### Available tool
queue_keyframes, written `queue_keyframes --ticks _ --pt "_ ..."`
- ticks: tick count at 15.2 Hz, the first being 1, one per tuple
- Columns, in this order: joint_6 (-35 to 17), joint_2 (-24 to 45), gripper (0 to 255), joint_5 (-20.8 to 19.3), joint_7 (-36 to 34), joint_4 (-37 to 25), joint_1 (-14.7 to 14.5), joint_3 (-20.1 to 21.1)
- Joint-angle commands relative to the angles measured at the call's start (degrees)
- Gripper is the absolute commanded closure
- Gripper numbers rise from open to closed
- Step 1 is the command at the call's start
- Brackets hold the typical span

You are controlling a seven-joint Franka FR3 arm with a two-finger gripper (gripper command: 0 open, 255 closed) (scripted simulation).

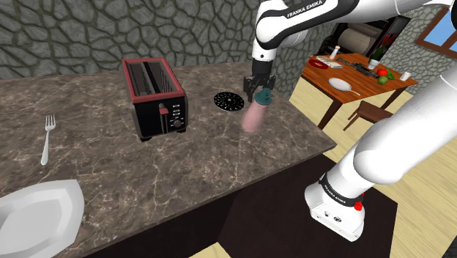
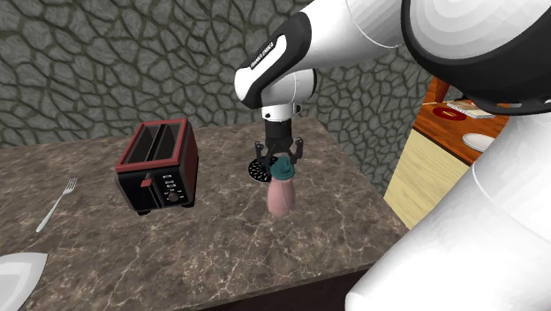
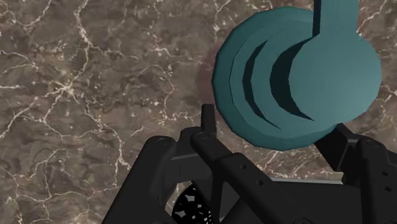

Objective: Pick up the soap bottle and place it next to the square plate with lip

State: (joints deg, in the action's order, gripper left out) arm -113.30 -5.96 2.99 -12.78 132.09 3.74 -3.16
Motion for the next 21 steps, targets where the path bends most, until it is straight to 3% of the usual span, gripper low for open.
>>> queue_keyframes --ticks 1,21 --pt "1.5 -0.6 255 0.0 -0.2 -0.9 0.0 0.0" --pt "17.0 -5.4 255 -0.5 -1.1 -11.7 0.0 0.1"
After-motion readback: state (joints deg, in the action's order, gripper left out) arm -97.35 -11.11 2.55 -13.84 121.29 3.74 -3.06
